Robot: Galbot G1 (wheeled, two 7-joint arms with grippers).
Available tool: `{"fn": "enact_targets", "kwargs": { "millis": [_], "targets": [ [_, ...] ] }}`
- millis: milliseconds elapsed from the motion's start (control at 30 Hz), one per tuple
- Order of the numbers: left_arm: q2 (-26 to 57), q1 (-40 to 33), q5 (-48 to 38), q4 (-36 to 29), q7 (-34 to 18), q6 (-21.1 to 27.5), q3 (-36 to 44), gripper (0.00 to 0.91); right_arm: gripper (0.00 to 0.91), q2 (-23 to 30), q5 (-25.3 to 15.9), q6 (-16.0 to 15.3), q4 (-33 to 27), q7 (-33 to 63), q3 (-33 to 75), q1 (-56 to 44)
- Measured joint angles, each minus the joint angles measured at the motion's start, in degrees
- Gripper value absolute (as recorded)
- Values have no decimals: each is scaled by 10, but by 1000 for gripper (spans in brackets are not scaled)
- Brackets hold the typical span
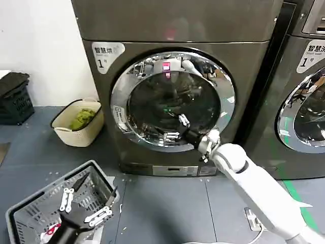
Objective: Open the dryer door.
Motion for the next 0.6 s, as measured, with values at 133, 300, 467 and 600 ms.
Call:
{"fn": "enact_targets", "kwargs": {
  "millis": [133,300,467,600],
  "targets": [
    [0,-1,0,0,1,0,0,907,907,13,-5,-3,-12,1,-14,13],
    [0,-2,0,0,2,0,0,907,907,36,-15,-3,-33,2,-31,31],
    [-2,-2,0,0,3,0,0,907,907,56,-19,-3,-55,1,-44,46],
    [-3,-2,0,0,3,0,-1,907,907,71,-20,-2,-71,-1,-53,58]
  ]
}}
